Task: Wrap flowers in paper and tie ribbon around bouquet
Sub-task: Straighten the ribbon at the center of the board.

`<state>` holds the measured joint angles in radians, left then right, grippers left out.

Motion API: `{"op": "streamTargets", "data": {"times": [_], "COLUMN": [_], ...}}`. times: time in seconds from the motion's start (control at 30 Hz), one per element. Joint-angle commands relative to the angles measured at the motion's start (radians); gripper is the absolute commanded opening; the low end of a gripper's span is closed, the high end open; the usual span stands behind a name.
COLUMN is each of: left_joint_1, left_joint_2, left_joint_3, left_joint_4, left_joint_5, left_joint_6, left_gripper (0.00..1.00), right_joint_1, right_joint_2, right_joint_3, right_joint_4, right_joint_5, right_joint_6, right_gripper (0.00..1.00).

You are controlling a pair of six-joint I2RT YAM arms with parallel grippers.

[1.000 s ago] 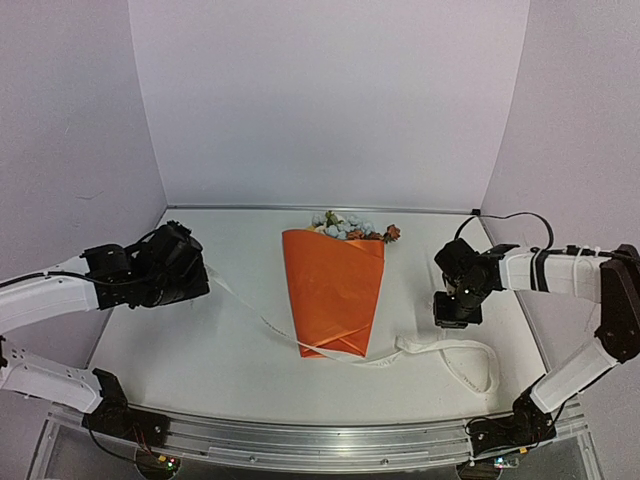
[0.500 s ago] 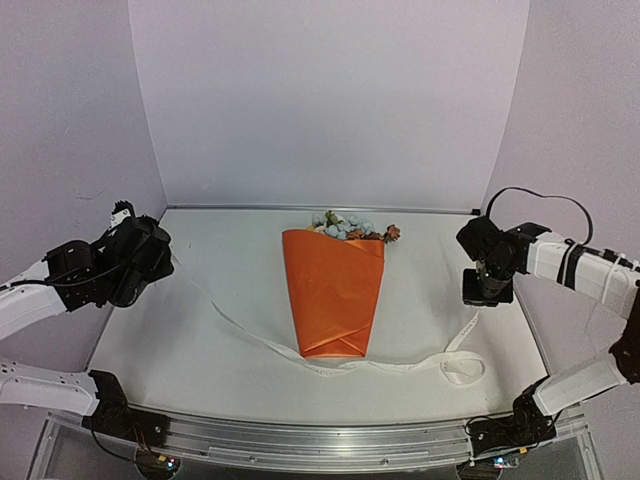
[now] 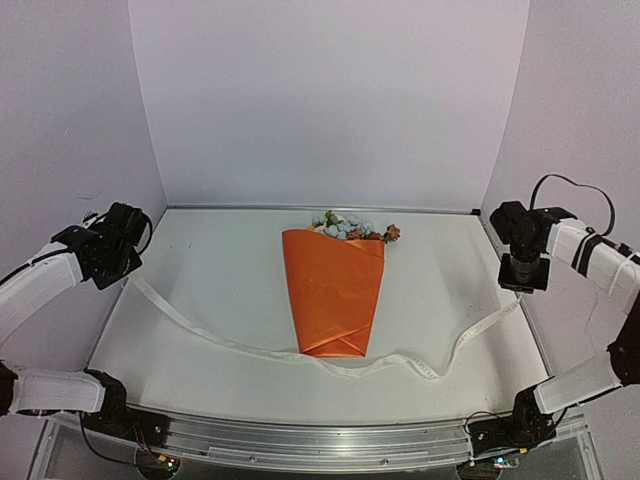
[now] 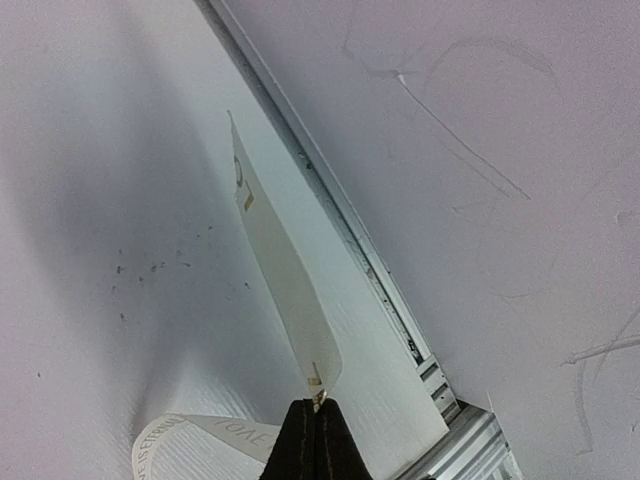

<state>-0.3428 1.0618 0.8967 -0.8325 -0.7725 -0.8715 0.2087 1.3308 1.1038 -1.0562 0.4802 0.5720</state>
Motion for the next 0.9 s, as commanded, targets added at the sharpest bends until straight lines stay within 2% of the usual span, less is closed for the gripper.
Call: {"op": "streamTargets", "data": {"times": [0.0,0.17,0.37,0.7,0.77,0.8,0.83,0.87], "left_joint_1": [0.196,0.319,0.404,0.413,0.414,0.414,0.413,0.413], "left_joint_2": [0.008,0.052,0.074,0.085,0.078,0.075,0.074,0.072], "left_joint_3": [-0.09,-0.138,-0.138,-0.16,-0.166,-0.166,-0.165,-0.162], "left_joint_4": [0.093,0.149,0.181,0.195,0.196,0.194,0.193,0.193], "left_joint_5": [0.248,0.314,0.352,0.345,0.337,0.332,0.329,0.331], "left_joint_6": [0.051,0.06,0.082,0.089,0.083,0.08,0.078,0.079], "left_gripper": [0.0,0.0,0.0,0.0,0.0,0.01,0.07,0.16], "right_joint_1": [-0.047,-0.093,-0.144,-0.167,-0.169,-0.17,-0.17,-0.17], "right_joint_2": [-0.002,0.021,0.028,0.055,0.055,0.054,0.053,0.051], "right_joint_3": [0.046,0.051,0.08,0.134,0.134,0.135,0.137,0.141], "right_joint_4": [-0.067,-0.084,-0.096,-0.123,-0.124,-0.125,-0.125,-0.127], "right_joint_5": [0.073,0.097,0.141,0.208,0.209,0.208,0.203,0.193], "right_joint_6": [0.019,0.015,-0.028,-0.062,-0.064,-0.065,-0.066,-0.067], "right_gripper": [0.0,0.0,0.0,0.0,0.03,0.05,0.09,0.14]}}
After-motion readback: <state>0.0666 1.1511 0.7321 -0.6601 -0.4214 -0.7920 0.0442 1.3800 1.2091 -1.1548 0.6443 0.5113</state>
